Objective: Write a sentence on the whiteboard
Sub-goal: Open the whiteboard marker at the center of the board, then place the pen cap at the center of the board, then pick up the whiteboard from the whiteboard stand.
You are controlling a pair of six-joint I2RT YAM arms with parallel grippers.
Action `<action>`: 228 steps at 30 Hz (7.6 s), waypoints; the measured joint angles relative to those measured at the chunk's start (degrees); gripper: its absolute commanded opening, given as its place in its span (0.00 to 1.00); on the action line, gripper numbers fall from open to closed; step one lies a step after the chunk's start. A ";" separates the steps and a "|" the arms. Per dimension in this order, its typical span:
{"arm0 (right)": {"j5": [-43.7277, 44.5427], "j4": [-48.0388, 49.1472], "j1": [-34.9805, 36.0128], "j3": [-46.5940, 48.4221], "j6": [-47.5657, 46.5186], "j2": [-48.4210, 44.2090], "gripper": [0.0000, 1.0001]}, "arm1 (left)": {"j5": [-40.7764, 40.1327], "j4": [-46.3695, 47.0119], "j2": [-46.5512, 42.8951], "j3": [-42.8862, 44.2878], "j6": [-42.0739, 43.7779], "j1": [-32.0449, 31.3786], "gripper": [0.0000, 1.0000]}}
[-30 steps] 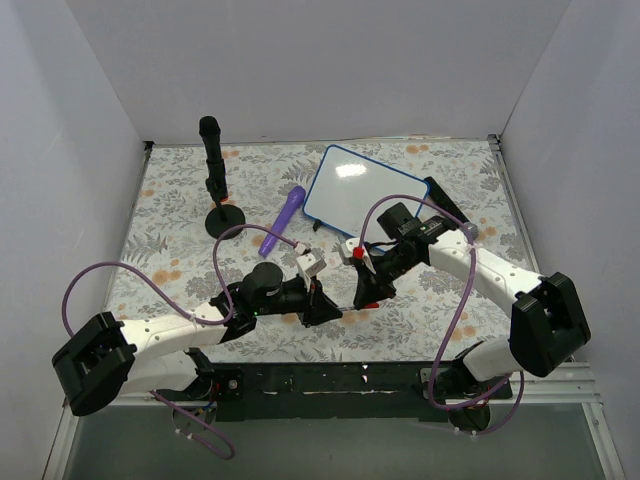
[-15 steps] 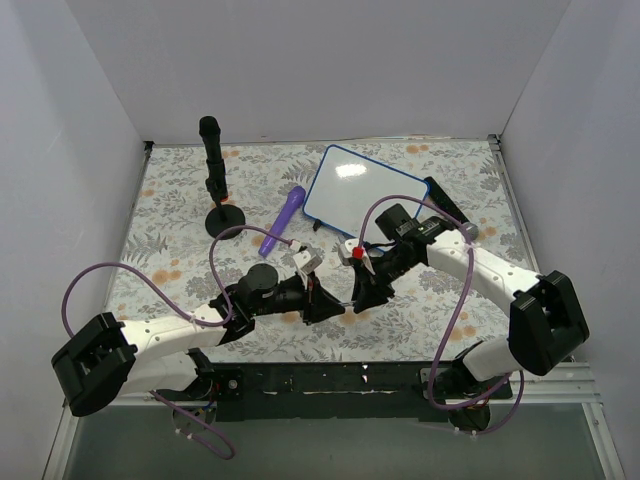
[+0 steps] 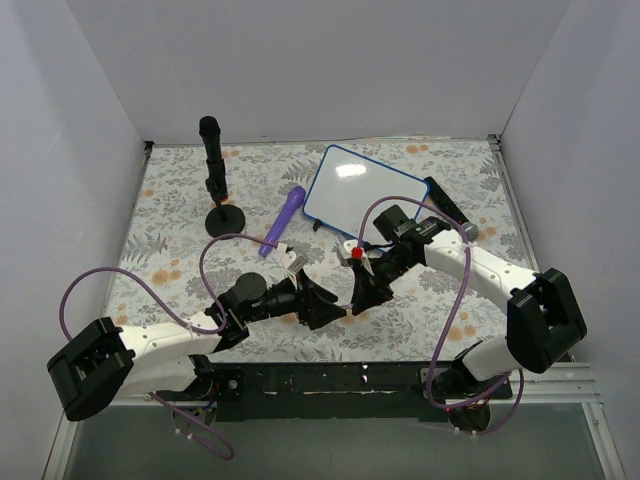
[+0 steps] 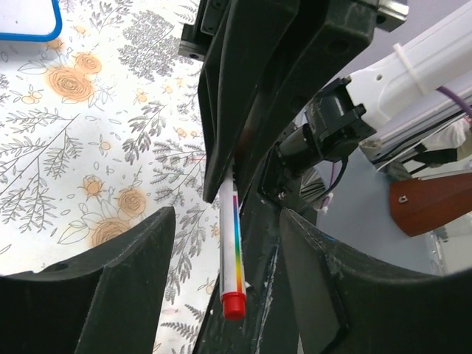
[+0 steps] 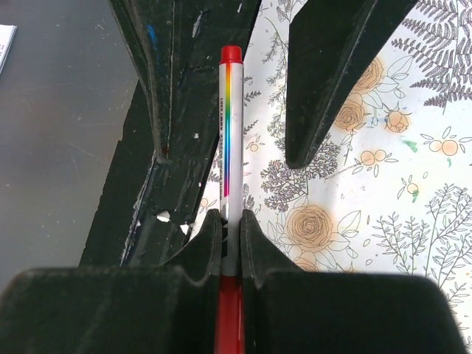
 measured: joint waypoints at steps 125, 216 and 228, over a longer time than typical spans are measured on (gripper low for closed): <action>5.95 -1.25 -11.23 -5.05 -4.92 -6.08 0.01 | -13.00 0.35 -27.56 -9.75 -8.24 11.06 0.00; -2.43 32.09 -51.32 -4.90 39.65 2.60 0.75 | -11.13 -30.56 -27.26 7.10 16.28 12.85 0.00; -3.10 35.15 -46.69 5.60 43.50 20.50 0.69 | -11.13 -26.67 -27.30 5.11 13.00 12.85 0.00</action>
